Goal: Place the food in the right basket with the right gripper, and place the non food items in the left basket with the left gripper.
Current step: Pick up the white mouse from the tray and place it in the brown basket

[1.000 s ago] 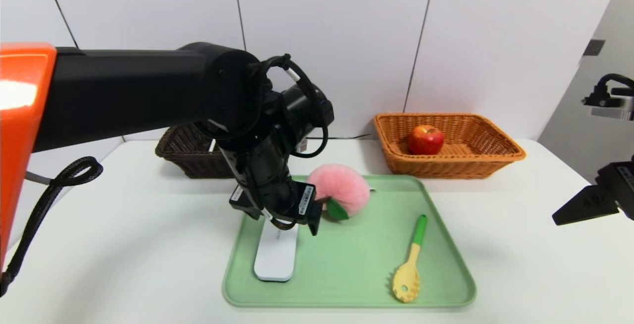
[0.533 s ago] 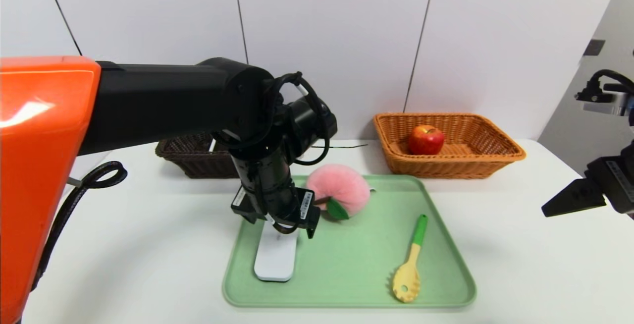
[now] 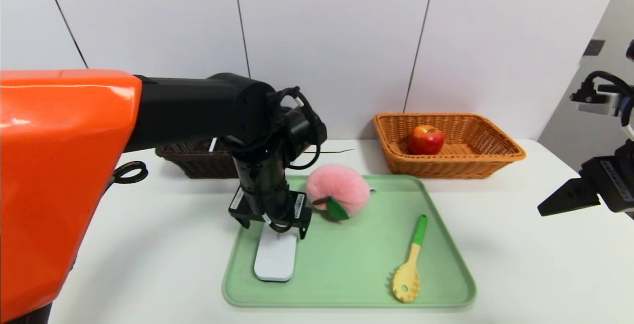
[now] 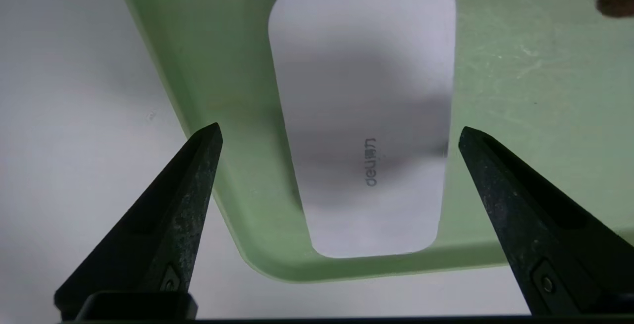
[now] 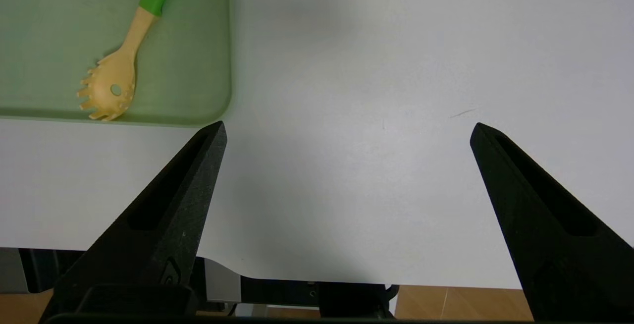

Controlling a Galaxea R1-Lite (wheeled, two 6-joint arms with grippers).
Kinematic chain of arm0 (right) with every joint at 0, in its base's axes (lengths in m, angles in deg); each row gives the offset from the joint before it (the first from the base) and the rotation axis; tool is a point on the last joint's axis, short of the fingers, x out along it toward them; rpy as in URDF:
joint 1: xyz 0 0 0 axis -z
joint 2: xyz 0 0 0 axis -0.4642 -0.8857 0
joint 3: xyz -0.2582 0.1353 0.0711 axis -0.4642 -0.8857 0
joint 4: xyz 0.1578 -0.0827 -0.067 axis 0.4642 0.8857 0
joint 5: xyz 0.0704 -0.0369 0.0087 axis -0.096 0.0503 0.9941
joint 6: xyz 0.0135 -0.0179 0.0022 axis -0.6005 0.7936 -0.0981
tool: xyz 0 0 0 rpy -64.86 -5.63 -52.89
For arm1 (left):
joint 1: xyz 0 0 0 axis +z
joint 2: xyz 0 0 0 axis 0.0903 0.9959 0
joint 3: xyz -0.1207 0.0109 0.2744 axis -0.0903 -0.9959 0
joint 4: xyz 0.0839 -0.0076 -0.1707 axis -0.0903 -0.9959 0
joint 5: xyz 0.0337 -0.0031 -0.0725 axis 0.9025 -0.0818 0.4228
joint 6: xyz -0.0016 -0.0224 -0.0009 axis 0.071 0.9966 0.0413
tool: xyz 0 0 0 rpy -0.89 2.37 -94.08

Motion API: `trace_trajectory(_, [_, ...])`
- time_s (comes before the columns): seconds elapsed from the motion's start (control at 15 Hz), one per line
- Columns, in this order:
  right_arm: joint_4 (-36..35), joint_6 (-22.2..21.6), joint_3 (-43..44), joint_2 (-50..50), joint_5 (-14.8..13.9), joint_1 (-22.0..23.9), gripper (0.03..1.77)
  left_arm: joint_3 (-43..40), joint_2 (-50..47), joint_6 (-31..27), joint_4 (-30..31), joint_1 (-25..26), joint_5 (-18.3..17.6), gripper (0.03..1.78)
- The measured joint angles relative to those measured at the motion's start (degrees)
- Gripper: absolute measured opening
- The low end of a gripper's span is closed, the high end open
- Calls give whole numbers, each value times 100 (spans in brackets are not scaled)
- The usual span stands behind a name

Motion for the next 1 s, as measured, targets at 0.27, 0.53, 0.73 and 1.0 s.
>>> trace_trajectory(0.27, [-5,0,9,-63,-11,-11,170,-66,135,2,9,49,-135,169])
trace_trajectory(0.53, [-13,9,23,-116,-22,-38,170,-73,165,6,-2,51,-284,169])
trace_trajectory(0.73, [-13,9,23,-132,-20,-39,170,-101,176,6,-5,46,-282,169])
trace_trajectory(1.0, [-11,9,28,-132,-16,-49,170,-116,215,13,11,43,-286,169])
